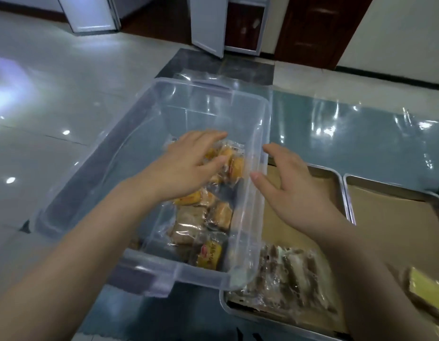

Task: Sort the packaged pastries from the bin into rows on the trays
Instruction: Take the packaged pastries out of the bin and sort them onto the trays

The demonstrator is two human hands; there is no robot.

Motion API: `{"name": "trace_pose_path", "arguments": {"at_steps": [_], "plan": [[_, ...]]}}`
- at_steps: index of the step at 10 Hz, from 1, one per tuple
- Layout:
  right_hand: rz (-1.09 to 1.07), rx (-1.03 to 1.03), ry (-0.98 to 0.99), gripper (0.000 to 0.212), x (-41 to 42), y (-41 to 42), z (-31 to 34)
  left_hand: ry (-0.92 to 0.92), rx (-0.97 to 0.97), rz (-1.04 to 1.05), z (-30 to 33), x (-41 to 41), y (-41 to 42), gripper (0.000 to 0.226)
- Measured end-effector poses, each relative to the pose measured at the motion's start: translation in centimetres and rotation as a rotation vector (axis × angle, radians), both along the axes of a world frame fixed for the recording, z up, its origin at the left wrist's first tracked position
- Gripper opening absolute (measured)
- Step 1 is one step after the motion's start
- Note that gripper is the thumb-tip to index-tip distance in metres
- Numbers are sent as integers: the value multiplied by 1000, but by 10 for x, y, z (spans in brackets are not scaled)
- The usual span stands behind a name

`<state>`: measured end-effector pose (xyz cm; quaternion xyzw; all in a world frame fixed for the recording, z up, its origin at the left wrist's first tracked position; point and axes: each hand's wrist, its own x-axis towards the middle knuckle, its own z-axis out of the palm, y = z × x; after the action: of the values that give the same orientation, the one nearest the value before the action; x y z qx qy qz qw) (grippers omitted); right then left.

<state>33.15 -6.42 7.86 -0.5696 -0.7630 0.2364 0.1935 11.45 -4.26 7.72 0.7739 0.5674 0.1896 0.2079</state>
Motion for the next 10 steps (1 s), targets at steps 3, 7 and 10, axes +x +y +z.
{"name": "trace_pose_path", "arguments": {"at_steps": [3,7,10], "plan": [[70,-120,-551,51,-88,29,-25,848,-641,-180,-29,-94,29,53],[269,-551,-1045,52,-119,72,-63,1176,-846,-678,-121,-115,25,68],[508,-617,-1330,63,-136,54,-88,1193,-711,-767,-136,-111,17,37]]}}
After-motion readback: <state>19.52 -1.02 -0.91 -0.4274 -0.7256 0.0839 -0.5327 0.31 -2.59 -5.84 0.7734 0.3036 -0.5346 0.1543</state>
